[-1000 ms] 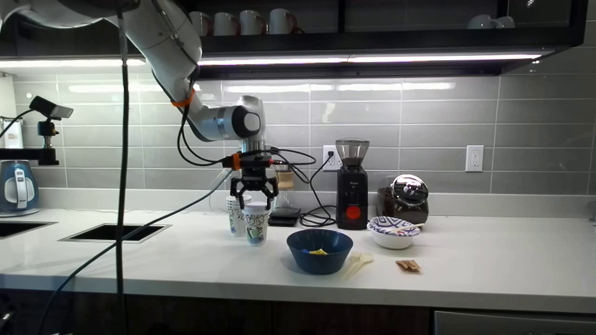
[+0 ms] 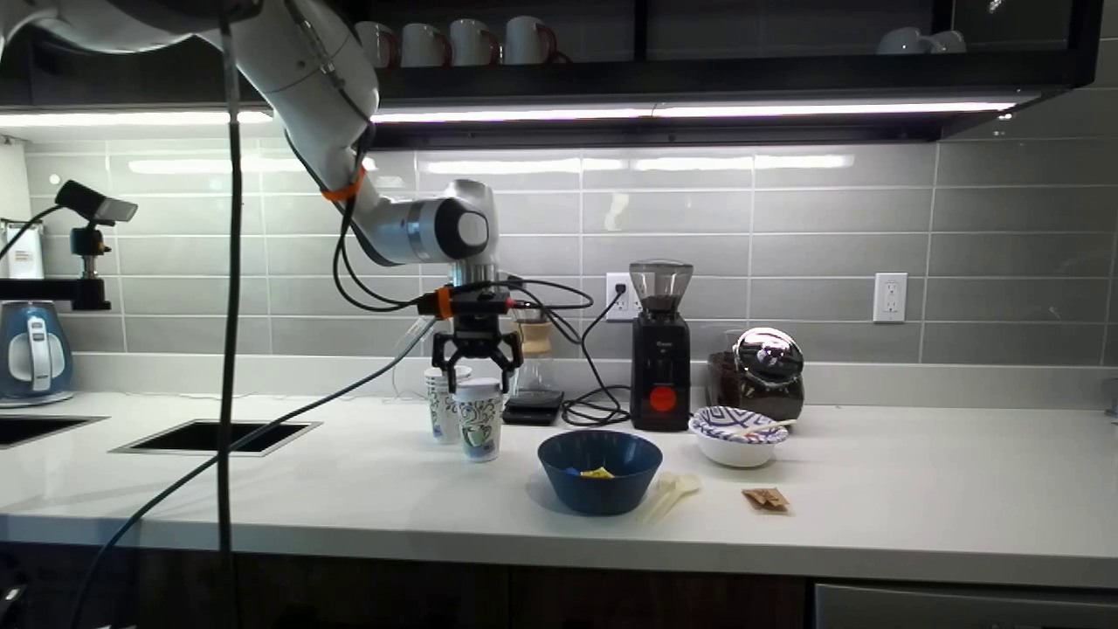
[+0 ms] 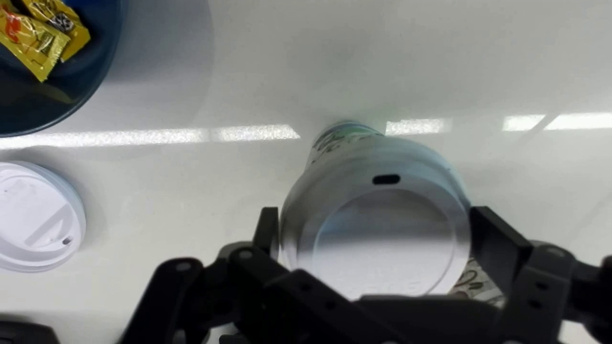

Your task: Pick up the white lid and put it on single the paper cup

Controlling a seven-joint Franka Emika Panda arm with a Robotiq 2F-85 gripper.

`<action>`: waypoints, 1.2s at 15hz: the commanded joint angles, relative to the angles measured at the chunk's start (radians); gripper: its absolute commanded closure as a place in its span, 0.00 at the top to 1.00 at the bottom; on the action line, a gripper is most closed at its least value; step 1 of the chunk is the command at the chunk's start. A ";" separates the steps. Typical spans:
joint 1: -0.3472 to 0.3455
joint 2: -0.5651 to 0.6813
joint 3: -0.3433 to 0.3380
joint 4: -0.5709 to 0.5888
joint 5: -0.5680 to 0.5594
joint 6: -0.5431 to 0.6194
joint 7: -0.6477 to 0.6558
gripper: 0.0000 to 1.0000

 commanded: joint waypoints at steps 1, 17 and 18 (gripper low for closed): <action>0.001 -0.024 0.005 -0.022 -0.003 -0.006 -0.010 1.00; -0.002 -0.084 0.005 -0.057 0.005 0.010 0.003 1.00; -0.003 -0.087 0.005 -0.060 0.006 0.010 0.002 1.00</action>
